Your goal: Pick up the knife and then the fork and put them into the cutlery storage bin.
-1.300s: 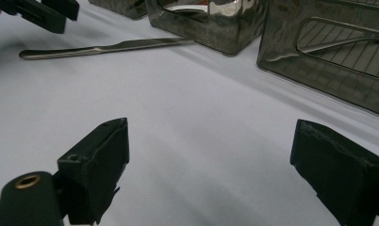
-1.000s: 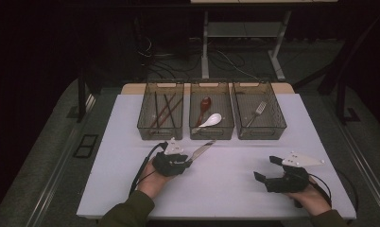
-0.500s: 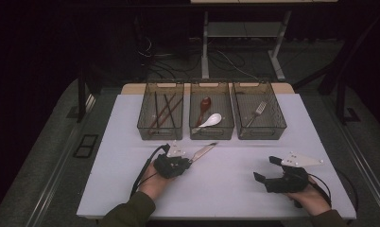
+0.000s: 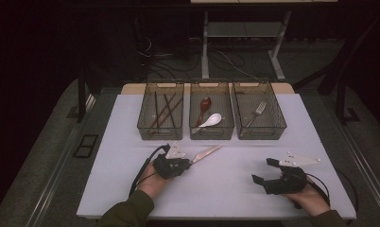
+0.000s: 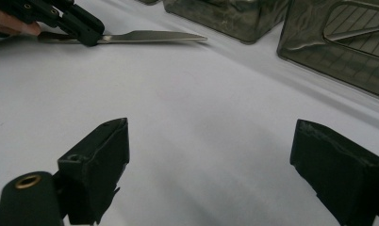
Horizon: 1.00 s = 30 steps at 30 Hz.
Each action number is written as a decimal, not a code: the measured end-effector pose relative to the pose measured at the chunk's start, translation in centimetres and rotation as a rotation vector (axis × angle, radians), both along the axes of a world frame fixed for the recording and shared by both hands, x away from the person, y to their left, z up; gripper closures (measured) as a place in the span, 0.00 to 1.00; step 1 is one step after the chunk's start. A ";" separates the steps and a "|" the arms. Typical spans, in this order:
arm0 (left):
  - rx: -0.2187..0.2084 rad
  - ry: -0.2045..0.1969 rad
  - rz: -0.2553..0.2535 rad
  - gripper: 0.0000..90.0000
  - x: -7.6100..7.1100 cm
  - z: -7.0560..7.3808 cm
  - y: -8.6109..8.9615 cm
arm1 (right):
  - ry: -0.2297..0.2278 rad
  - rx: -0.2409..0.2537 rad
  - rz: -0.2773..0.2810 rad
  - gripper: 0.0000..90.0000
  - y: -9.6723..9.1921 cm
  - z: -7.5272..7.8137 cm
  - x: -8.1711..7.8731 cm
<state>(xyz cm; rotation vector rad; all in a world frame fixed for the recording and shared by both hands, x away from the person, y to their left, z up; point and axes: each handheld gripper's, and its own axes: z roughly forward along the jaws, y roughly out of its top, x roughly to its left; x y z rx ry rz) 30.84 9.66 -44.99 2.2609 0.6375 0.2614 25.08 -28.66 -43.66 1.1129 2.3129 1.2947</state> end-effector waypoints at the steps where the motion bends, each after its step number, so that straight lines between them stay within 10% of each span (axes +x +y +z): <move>1: 0.000 -0.001 -0.012 0.89 0.0 0.1 0.0 | 0.008 -0.001 0.007 0.14 0.0 0.0 0.0; 15: -0.066 -0.002 -0.142 0.88 -1.0 1.4 -1.3 | -0.003 -0.122 0.228 0.15 3.4 2.6 1.6; 30: -0.205 -0.072 -0.135 0.88 -1.3 4.0 -2.6 | 0.024 0.038 0.205 0.19 6.7 3.5 2.9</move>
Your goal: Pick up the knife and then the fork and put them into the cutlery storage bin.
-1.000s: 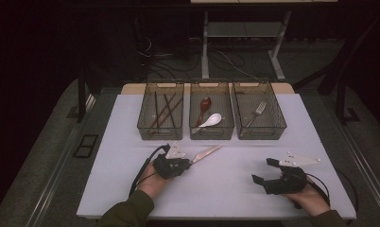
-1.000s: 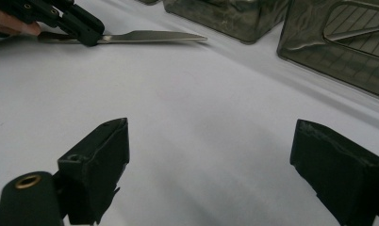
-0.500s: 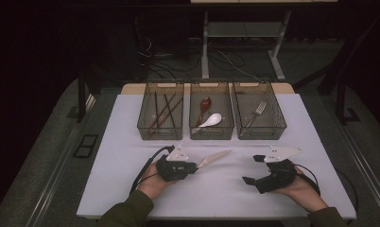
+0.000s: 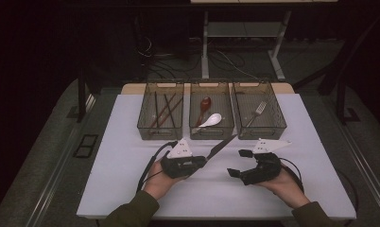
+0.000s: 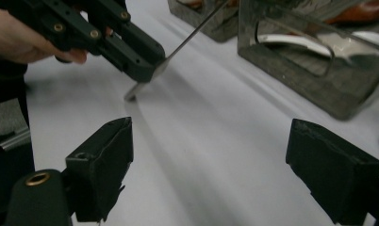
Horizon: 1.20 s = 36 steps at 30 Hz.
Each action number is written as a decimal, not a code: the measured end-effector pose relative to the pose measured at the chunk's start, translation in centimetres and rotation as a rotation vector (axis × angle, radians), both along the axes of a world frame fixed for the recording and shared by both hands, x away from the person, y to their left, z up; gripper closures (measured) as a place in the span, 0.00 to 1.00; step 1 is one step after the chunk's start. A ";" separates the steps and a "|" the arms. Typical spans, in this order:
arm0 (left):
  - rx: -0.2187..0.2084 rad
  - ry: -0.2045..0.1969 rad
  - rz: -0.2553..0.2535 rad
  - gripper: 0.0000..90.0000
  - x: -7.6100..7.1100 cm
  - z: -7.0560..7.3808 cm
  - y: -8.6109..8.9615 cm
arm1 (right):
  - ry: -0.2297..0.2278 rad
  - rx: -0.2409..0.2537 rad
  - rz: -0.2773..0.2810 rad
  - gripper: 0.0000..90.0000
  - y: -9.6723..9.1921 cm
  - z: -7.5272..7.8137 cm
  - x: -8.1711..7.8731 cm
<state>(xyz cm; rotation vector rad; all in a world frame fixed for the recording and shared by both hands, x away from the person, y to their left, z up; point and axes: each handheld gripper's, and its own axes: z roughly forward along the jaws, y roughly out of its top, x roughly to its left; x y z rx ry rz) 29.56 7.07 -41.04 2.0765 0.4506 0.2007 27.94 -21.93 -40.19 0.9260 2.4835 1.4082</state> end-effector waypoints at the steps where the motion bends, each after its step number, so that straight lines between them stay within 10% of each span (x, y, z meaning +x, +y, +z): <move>1: -0.008 -0.006 0.006 0.88 0.0 0.2 0.0 | -0.008 0.010 0.002 0.20 0.2 0.1 0.1; 9: -0.067 -0.030 0.042 0.89 0.0 1.4 -0.5 | -0.032 0.113 -0.029 0.31 0.4 1.9 0.9; 23: -0.099 -0.082 0.137 0.89 0.1 1.9 -3.9 | -0.063 0.251 -0.087 0.91 2.1 3.2 2.8; 36: -0.102 -0.083 0.126 0.76 0.6 1.2 -4.0 | -0.063 0.249 -0.091 0.98 1.9 3.6 3.1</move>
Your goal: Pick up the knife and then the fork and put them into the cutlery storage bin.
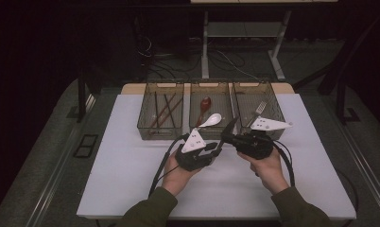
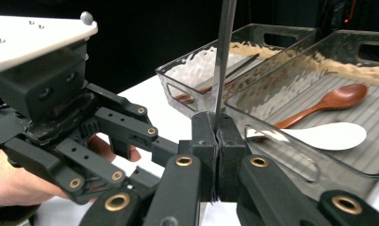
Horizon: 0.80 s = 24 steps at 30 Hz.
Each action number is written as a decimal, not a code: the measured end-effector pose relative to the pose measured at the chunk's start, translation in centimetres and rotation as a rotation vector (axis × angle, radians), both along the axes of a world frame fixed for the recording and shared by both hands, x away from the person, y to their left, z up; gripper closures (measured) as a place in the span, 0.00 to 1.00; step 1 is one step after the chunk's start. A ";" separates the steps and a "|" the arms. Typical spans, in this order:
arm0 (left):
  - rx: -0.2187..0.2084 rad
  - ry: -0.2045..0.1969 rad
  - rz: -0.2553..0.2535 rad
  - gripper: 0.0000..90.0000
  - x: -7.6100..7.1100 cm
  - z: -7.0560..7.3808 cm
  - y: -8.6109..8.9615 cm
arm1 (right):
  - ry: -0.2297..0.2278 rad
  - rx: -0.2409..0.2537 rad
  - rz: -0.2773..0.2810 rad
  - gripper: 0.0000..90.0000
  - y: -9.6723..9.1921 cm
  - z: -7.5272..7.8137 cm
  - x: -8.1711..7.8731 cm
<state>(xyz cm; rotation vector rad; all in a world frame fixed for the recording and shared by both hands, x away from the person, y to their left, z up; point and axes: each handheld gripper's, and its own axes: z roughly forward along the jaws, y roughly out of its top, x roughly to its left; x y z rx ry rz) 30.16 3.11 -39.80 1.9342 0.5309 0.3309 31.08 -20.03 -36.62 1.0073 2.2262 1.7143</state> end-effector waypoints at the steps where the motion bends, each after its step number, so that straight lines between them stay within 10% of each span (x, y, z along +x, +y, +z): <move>1: 0.001 -0.001 0.002 0.73 0.0 0.0 0.1 | -0.004 -0.001 -0.003 0.98 -0.2 0.1 0.0; 24: 0.019 0.045 -0.038 0.43 -0.9 -1.2 6.2 | -0.039 -0.048 -0.094 0.98 -5.8 2.5 0.7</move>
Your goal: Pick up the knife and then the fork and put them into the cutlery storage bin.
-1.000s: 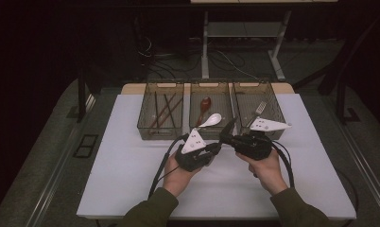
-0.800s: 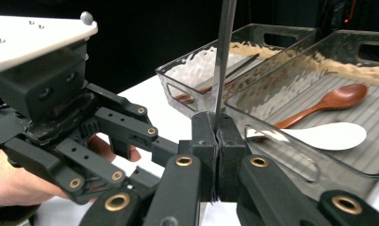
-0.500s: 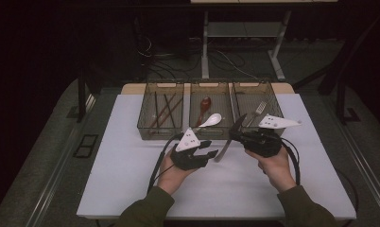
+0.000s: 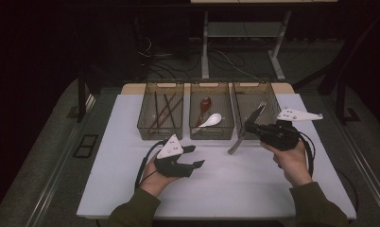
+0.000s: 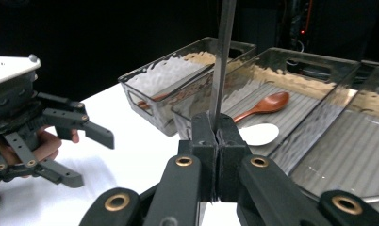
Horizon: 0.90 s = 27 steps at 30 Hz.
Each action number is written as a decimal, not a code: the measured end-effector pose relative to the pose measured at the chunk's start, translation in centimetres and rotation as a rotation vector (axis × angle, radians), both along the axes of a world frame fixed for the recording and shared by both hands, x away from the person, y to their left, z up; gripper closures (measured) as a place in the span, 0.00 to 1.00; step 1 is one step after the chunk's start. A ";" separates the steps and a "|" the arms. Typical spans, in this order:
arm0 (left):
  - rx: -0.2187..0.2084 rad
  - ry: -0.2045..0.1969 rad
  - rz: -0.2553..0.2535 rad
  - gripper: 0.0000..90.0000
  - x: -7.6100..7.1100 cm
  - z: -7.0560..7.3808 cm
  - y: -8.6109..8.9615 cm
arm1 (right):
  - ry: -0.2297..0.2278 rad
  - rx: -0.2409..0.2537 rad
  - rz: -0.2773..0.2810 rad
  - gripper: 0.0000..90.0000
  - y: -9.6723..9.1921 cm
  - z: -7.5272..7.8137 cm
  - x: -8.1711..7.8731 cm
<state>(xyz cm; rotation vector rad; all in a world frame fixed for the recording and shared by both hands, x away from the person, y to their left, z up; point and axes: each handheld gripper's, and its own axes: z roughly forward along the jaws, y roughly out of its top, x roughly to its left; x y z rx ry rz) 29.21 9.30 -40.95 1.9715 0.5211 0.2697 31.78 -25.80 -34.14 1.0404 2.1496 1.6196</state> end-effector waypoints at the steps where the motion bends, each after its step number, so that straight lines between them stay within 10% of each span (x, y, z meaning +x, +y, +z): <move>1: 0.003 -0.001 0.002 0.41 -0.1 -0.2 0.3 | 0.000 0.001 -0.006 0.98 -0.2 0.1 0.0; 15: -0.013 0.015 0.046 0.21 -0.6 -1.0 4.8 | -0.030 -0.024 -0.132 0.98 -4.5 3.2 2.4; 27: 0.010 0.058 0.116 0.00 -0.9 -2.2 7.6 | -0.031 -0.168 -0.272 0.98 -7.7 5.8 6.6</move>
